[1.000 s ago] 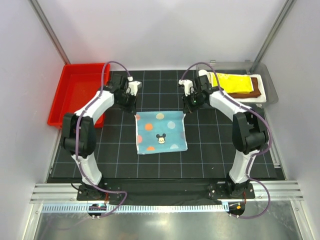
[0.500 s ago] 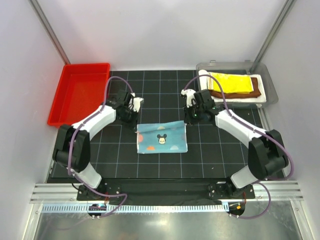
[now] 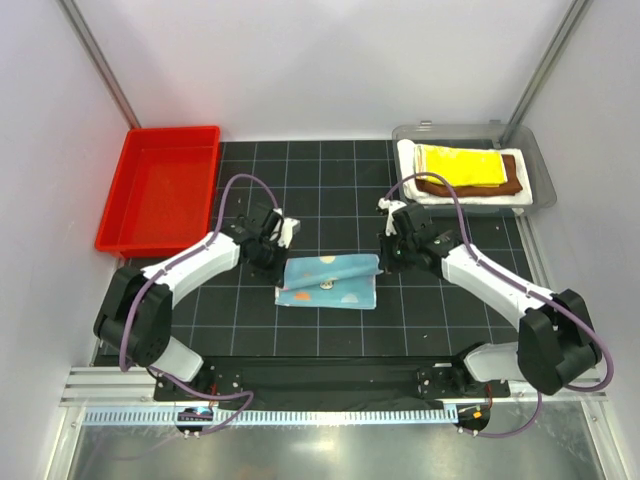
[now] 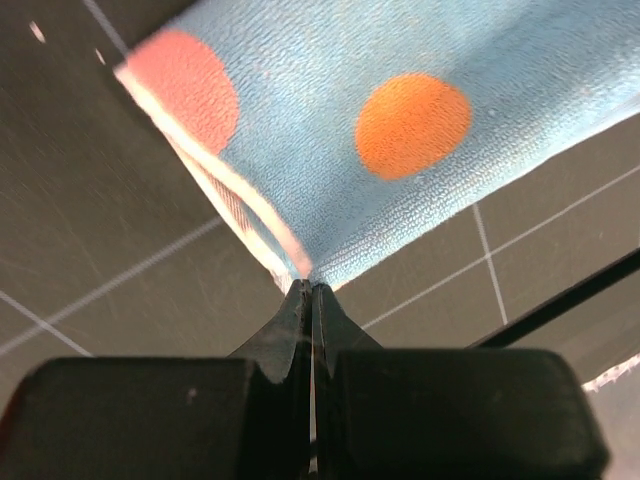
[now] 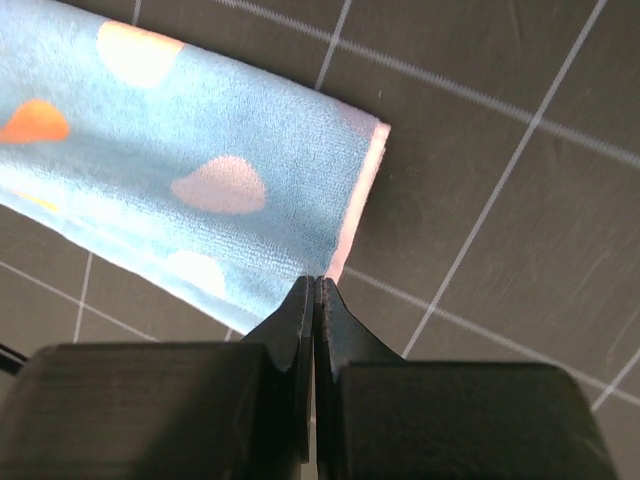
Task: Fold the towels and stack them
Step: Fold the towel
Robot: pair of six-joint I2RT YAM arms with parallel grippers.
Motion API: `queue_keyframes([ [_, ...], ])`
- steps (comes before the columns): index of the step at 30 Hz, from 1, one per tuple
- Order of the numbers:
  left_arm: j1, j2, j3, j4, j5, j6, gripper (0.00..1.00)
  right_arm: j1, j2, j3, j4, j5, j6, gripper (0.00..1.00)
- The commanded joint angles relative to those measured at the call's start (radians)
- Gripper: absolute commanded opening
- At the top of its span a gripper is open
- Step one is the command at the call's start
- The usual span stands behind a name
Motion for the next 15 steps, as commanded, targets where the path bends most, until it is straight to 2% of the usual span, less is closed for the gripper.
queue_keyframes([
  [1, -0.004, -0.05, -0.031, -0.021, -0.033, -0.05, 0.0, 0.022, -0.056, -0.031, -0.002, 0.002, 0.079, 0.01],
  [8, -0.009, -0.096, -0.036, -0.03, -0.099, -0.078, 0.0, 0.093, -0.108, -0.105, 0.058, -0.042, 0.161, 0.01],
  [15, -0.011, -0.075, -0.034, -0.058, -0.073, -0.072, 0.0, 0.108, -0.109, -0.172, 0.078, -0.021, 0.226, 0.01],
])
